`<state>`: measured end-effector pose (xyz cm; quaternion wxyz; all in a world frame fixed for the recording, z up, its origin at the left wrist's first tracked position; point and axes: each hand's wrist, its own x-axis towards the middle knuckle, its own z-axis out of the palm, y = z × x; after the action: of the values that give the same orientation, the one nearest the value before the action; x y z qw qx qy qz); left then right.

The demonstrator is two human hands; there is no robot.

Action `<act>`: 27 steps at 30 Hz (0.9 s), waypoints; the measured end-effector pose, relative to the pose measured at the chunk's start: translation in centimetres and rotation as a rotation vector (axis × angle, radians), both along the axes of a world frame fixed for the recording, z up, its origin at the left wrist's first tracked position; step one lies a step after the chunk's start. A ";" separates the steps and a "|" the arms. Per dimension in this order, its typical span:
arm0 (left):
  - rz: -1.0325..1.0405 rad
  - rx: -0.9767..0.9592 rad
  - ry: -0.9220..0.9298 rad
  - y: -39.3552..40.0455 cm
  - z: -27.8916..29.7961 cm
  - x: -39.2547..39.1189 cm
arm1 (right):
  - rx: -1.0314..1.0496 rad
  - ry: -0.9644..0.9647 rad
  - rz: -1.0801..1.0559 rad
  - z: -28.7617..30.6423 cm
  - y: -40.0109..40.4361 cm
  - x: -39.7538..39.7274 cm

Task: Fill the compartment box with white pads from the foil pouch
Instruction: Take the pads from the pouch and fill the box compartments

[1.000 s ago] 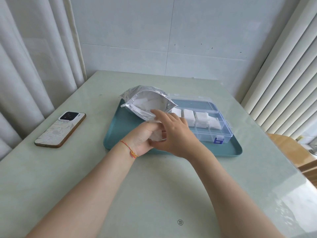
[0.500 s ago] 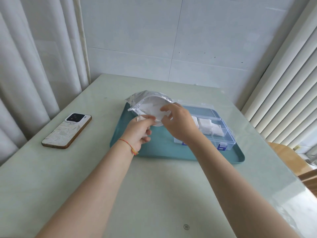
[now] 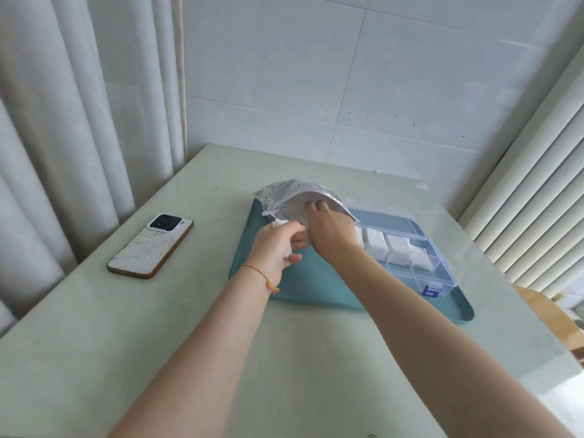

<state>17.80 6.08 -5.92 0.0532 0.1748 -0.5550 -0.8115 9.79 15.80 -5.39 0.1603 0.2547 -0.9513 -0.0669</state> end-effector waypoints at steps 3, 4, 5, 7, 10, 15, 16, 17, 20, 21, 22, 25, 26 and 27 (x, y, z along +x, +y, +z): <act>-0.022 0.035 -0.035 -0.1 0.2 0.1 | -0.031 -0.017 -0.021 0.0 -0.3 -0.4; -0.026 0.017 -0.037 -0.1 0.2 0.0 | -0.038 -0.018 -0.026 -0.1 -0.4 -0.6; -0.025 -0.004 -0.038 -0.1 0.2 0.1 | -0.038 -0.020 -0.033 -0.2 -0.5 -0.7; -0.021 -0.032 -0.037 -0.1 0.2 0.2 | -0.019 -0.014 -0.043 -0.1 -0.6 -1.0; -0.048 -0.041 -0.044 0.0 0.1 0.4 | -0.005 -0.019 -0.035 -0.2 -0.7 -1.1; 0.005 -0.108 -0.083 -0.2 -0.3 -0.1 | 0.014 -0.017 -0.016 0.4 -0.4 -0.7; 0.037 -0.139 -0.081 -0.3 -0.4 -0.3 | 0.006 -0.014 -0.010 0.5 -0.3 -0.7; 0.067 -0.178 -0.075 -0.3 -0.5 -0.3 | -0.006 -0.014 -0.004 0.4 -0.2 -0.6; 0.104 -0.292 -0.053 -0.4 -0.7 -0.2 | -0.047 -0.001 -0.004 0.4 0.3 -0.6; 0.110 -0.320 -0.050 -0.3 -0.6 -0.1 | -0.070 0.013 -0.004 0.4 0.6 -0.6; 0.119 -0.347 -0.046 -0.3 -0.6 0.0 | -0.103 0.026 -0.006 0.4 0.9 -0.5; 0.140 -0.396 -0.037 -0.4 -0.8 0.1 | -0.245 0.045 -0.011 0.4 1.9 0.0; 0.137 -0.398 -0.041 -0.4 -1.1 0.0 | -0.306 0.038 -0.016 0.6 2.3 0.4; 0.128 -0.392 -0.046 -0.5 -1.3 -0.1 | -0.379 0.029 -0.021 0.8 2.6 0.8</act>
<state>17.67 5.61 -7.24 0.1248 0.2143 -0.6912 -0.6787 10.61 18.37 -4.60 0.2185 0.2091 -0.9470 0.1082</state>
